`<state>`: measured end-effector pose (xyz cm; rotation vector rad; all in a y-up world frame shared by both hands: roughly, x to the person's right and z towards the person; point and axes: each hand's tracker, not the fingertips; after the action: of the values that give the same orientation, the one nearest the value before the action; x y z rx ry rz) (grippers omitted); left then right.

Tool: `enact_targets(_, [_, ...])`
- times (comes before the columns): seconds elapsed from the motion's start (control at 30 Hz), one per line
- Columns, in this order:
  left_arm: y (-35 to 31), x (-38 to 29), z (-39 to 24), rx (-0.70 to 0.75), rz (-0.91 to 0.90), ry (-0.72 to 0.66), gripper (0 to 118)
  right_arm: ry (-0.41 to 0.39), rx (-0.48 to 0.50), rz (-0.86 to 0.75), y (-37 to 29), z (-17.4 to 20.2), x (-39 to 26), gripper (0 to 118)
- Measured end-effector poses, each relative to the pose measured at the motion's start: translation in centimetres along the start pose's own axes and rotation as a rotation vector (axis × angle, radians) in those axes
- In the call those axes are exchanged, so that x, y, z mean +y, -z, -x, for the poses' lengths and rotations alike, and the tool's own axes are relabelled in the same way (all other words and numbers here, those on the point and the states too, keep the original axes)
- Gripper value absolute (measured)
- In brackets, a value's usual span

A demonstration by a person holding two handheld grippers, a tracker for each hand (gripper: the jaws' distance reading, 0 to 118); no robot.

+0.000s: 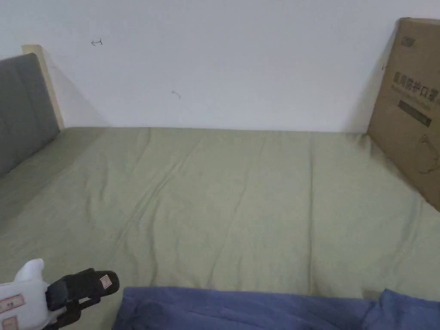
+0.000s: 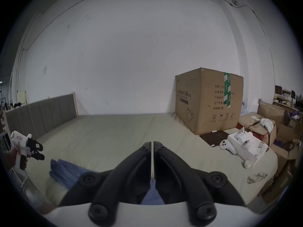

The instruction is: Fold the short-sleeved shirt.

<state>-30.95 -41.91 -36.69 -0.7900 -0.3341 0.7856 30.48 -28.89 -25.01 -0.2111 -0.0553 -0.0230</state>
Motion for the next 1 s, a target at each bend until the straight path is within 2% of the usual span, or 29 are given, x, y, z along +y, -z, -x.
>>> enact_targets(0.13, [3.9,-0.6,4.2,-0.212,0.103,-0.243,117,-0.026,0.015,0.057,1.3,1.3,-0.4,3])
enact_targets(0.2, [6.6,-1.5,5.0,-0.282,0.173,-0.3,117,-0.02,0.035,0.08,1.8,2.0,-0.5,3])
enact_targets(0.23, [7.9,-1.9,4.9,-0.287,0.21,-0.292,117,-0.018,0.045,0.091,2.1,2.4,-0.5,3])
enact_targets(0.33, [10.8,-2.3,2.3,-0.413,0.247,-0.155,118,-0.017,0.064,0.12,3.0,3.2,-0.4,3])
enact_targets(0.4, [12.9,-2.5,1.3,-0.363,0.289,-0.098,118,-0.01,0.077,0.135,3.5,3.6,-0.4,3])
enact_targets(0.43, [13.3,-2.0,2.8,-0.339,0.272,-0.069,117,-0.006,0.082,0.139,3.7,3.8,-0.4,3])
enact_targets(0.47, [13.4,-1.9,2.8,-0.349,0.252,-0.068,113,-0.003,0.088,0.142,3.7,3.9,-0.5,3])
enact_targets(0.5, [13.2,-1.9,3.1,-0.334,0.217,-0.062,98,0.0,0.092,0.144,3.8,4.0,-0.5,3])
enact_targets(0.53, [13.0,-2.1,3.6,-0.278,0.179,-0.053,60,0.003,0.095,0.145,3.8,4.1,-0.6,3])
enact_targets(0.57, [12.4,-2.6,4.4,-0.115,0.15,-0.04,8,0.006,0.098,0.147,3.8,4.0,-0.6,3])
enact_targets(0.6, [12.8,-3.3,5.5,0.042,0.162,-0.067,7,0.011,0.104,0.15,3.7,4.0,-0.7,3])
enact_targets(0.63, [12.6,-3.7,5.3,-0.203,0.113,-0.239,7,0.015,0.108,0.155,3.6,4.0,-0.8,3])
enact_targets(0.67, [12.1,-3.6,4.2,-0.139,0.08,-0.199,7,0.017,0.111,0.162,3.7,3.9,-0.9,3])
enact_targets(0.73, [11.7,-3.4,0.2,0.056,0.112,0.079,7,0.014,0.115,0.176,3.6,3.8,-1.0,3])
enact_targets(0.87, [8.6,-4.5,-8.1,0.407,0.066,0.678,7,0.026,0.121,0.167,3.0,3.3,-0.3,3])
enact_targets(0.9, [7.5,-5.4,-9.5,0.556,0.012,0.805,7,0.041,0.129,0.153,2.7,3.1,-0.2,3])
enact_targets(0.93, [6.7,-6.0,-10.2,0.702,-0.033,0.891,7,0.054,0.136,0.147,2.4,2.9,-0.1,3])
enact_targets(1.0, [5.6,-6.9,-10.1,0.942,-0.015,0.955,8,0.064,0.145,0.143,1.8,2.7,-0.1,3])
